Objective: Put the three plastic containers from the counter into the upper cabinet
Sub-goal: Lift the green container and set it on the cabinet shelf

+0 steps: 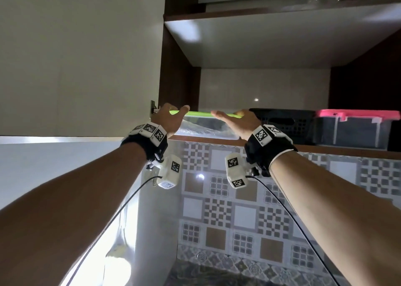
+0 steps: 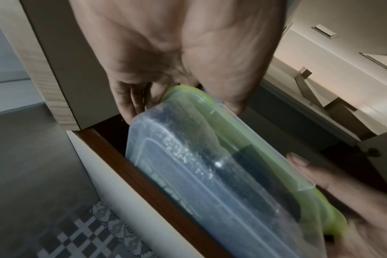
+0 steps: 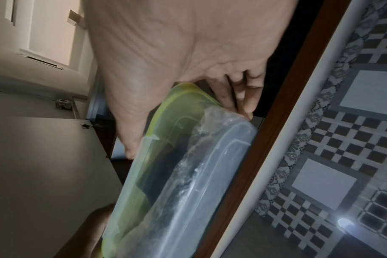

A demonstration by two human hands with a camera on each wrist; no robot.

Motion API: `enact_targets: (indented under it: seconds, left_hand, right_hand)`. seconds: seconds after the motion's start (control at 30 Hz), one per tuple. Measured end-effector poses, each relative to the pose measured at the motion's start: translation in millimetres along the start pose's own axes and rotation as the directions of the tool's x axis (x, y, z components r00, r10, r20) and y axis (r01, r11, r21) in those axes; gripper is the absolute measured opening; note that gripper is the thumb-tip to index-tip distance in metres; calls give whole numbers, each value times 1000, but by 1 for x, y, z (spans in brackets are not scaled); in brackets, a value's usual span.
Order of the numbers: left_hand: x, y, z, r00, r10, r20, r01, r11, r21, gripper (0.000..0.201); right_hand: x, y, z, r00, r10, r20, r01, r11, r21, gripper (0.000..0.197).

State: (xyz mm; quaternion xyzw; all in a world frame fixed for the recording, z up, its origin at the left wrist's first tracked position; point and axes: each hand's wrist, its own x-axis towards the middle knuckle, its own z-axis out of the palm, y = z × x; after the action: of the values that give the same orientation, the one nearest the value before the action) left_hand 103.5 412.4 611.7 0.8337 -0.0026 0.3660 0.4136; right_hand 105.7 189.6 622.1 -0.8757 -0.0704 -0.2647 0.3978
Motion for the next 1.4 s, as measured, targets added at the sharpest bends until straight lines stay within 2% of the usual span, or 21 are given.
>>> enact_targets:
  seconds: [0.07, 0.1, 0.2, 0.43, 0.63, 0.93, 1.13, 1.33, 1.4]
  left_hand:
    - [10, -4, 8, 1000, -7, -5, 7, 1000, 27, 70]
    - [15, -5, 13, 1000, -7, -15, 8, 999, 31, 71]
    - [25, -6, 26, 1000, -6, -29, 8, 998, 56, 74]
    - [55, -15, 48, 1000, 4, 12, -6, 982, 189, 82]
    - [67, -19, 63, 999, -22, 31, 17, 988, 154, 81]
    - [68, -23, 68, 998, -39, 38, 35, 994, 107, 79]
    - [66, -28, 65, 995, -70, 78, 60, 991, 123, 81]
    - [50, -32, 55, 998, -8, 54, -2, 983, 184, 77]
    - [44, -37, 49, 996, 34, 77, -48, 980, 192, 83]
  right_hand:
    - [7, 4, 6, 998, -49, -38, 49, 999, -22, 116]
    - [11, 7, 9, 997, -49, -56, 47, 999, -26, 119]
    - [21, 12, 21, 996, -42, -82, 41, 999, -13, 107]
    - [54, 23, 37, 996, -37, -79, 29, 995, -97, 104]
    - [68, 27, 40, 998, -10, -65, 1, 989, -145, 102]
    - [65, 23, 39, 999, 43, -26, -47, 981, -190, 99]
    - [63, 26, 44, 995, 56, -79, -71, 975, -210, 100]
    - [51, 27, 42, 996, 46, -79, -62, 976, -210, 96]
    - [40, 28, 38, 997, 10, -72, -25, 978, -207, 91]
